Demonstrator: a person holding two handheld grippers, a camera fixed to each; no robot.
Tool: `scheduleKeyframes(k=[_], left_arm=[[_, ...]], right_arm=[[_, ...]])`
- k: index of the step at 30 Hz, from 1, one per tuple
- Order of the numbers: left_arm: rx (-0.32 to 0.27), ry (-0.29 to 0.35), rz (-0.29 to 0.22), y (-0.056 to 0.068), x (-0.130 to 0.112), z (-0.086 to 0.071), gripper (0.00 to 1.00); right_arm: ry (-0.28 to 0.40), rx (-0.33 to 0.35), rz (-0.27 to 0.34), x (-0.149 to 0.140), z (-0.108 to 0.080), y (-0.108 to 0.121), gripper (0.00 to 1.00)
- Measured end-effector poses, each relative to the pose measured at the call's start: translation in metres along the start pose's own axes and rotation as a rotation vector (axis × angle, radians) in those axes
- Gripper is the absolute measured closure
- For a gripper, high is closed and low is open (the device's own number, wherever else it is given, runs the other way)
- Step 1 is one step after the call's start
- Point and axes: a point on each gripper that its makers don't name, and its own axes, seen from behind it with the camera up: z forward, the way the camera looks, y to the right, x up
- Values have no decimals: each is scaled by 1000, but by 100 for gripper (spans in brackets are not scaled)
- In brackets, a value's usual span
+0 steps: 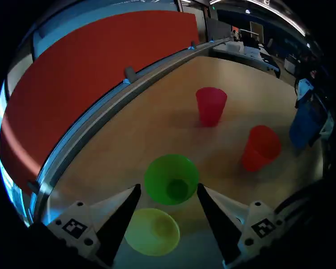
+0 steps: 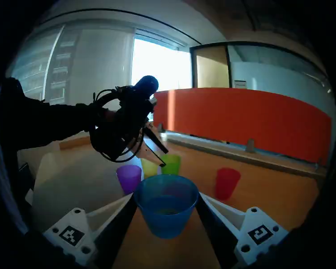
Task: Pour water
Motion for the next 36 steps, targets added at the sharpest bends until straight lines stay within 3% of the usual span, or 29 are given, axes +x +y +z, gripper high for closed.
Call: scheduleKeyframes(k=[17, 36], left_arm=[[5, -21, -6, 5, 5, 17, 7], [23, -25, 14, 5, 7, 23, 9]], right_arm=[[2, -3, -7, -1, -5, 3, 9], [6, -8, -4, -2, -8, 5, 9]])
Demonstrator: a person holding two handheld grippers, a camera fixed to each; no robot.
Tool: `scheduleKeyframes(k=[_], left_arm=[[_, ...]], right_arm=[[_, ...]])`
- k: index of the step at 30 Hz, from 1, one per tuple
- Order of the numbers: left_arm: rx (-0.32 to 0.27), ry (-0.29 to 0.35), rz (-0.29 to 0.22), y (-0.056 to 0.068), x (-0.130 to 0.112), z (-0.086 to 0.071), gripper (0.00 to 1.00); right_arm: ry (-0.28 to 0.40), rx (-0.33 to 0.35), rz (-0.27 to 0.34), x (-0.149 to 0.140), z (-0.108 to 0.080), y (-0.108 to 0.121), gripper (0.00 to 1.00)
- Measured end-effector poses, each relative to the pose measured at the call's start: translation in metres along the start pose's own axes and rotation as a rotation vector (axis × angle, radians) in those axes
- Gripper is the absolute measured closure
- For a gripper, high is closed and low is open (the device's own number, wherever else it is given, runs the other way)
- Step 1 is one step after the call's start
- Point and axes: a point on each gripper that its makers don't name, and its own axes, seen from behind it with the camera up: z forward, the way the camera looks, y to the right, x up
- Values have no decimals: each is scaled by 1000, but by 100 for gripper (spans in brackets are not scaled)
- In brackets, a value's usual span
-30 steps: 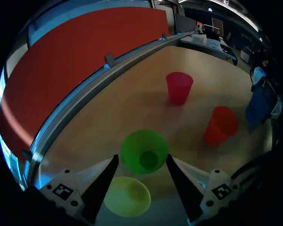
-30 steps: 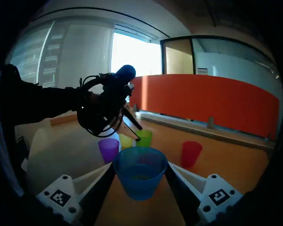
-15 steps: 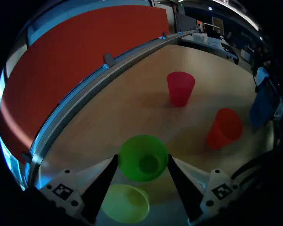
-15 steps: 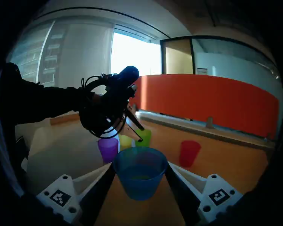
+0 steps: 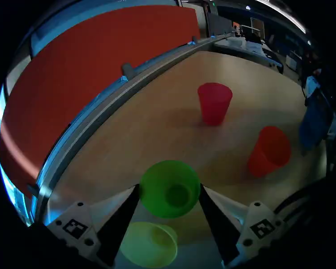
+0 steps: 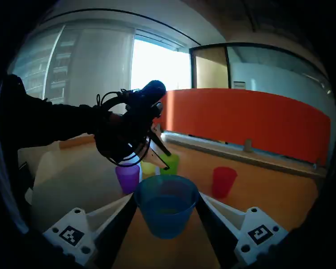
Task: Pour water
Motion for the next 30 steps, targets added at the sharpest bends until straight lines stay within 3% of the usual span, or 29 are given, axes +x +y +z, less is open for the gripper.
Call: scheduleKeyframes(k=[8, 13, 22, 30], left_arm=[[1, 37, -24, -1, 6, -3, 9], [14, 106, -55, -4, 23, -19, 9], [32, 268, -103, 6, 53, -68, 10], [55, 405, -132, 20, 74, -127, 10]], right_arm=[[3, -5, 2, 0, -1, 0, 9], [8, -13, 5, 2, -1, 1, 9], [21, -25, -8, 17, -4, -3, 9], [38, -30, -21, 35, -8, -13, 9]])
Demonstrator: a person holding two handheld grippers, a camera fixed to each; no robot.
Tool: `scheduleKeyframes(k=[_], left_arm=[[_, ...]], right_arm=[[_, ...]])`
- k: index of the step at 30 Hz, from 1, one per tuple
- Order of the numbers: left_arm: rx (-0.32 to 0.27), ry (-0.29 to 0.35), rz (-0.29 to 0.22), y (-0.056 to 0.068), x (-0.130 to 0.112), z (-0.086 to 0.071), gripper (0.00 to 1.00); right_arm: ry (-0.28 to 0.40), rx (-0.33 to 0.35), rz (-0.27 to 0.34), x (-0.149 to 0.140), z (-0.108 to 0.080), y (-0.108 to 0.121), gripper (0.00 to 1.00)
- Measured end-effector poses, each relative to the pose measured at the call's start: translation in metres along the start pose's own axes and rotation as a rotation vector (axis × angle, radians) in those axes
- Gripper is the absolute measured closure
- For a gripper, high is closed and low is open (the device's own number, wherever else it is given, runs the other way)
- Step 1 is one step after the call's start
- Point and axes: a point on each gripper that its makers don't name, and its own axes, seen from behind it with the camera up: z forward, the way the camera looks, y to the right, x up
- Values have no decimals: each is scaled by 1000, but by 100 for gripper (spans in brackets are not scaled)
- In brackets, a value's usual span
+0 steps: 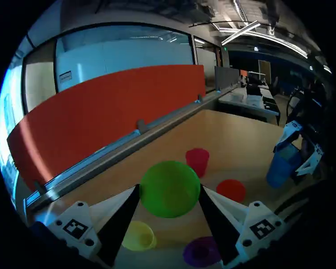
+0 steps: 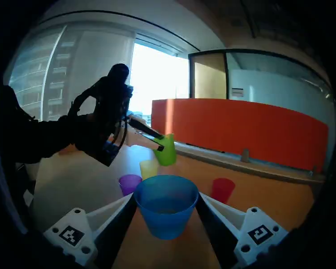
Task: Pour water
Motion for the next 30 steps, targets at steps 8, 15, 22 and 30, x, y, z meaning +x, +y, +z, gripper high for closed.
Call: scheduleKeyframes(k=[8, 15, 22, 30], left_arm=[[24, 145, -35, 15, 33, -62, 10], [38, 252, -66, 34, 46, -109, 10], [47, 348, -122, 48, 55, -140, 10], [53, 439, -177, 56, 58, -164, 10]], right_arm=[[20, 1, -12, 19, -5, -16, 9], [41, 13, -23, 34, -9, -34, 9], [48, 31, -33, 43, -9, -53, 9], [56, 40, -33, 50, -10, -64, 9]])
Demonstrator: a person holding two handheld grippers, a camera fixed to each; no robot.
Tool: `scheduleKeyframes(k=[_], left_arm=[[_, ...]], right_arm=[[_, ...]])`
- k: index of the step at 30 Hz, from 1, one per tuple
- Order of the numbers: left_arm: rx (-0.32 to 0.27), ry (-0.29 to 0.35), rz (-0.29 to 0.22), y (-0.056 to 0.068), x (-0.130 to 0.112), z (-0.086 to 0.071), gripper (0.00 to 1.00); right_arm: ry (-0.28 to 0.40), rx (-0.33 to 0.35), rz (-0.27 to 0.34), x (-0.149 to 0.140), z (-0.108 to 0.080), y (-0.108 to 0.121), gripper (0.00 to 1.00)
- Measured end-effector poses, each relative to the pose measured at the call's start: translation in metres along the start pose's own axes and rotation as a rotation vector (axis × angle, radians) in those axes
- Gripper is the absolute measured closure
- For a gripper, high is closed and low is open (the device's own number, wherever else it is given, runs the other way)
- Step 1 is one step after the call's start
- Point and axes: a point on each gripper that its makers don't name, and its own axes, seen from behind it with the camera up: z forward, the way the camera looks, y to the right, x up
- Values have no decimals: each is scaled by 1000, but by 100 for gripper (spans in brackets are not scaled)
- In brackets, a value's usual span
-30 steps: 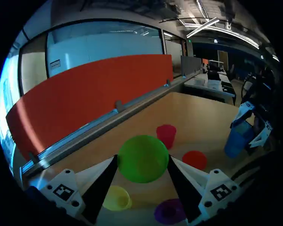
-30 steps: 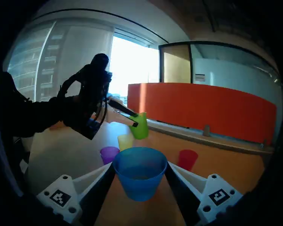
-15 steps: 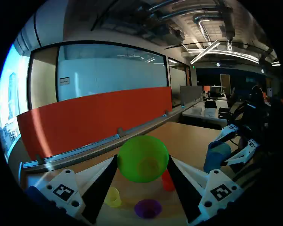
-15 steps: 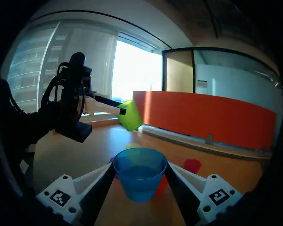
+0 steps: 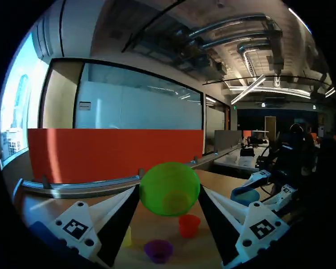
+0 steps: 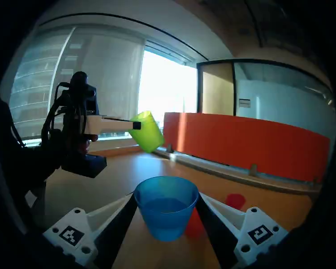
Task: Pour water
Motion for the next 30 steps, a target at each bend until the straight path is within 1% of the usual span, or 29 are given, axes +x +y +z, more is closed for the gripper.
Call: scheduleKeyframes(k=[5, 11, 14, 21, 26, 30], left_arm=[[4, 34, -32, 1, 4, -6, 10], [-4, 83, -72, 5, 11, -11, 10], [-3, 97, -85, 5, 12, -13, 10], [-7, 136, -103, 6, 17, -15, 10], [-12, 151, -120, 8, 19, -15, 9], [-9, 156, -123, 9, 20, -15, 9]], right_arm=[[-1, 1, -5, 3, 1, -3, 9], [-1, 5, -10, 6, 2, -7, 9], [0, 5, -12, 7, 2, -8, 9], [0, 7, -16, 10, 2, -11, 9], [2, 8, -19, 12, 1, -12, 9], [3, 9, -22, 13, 1, -13, 9]])
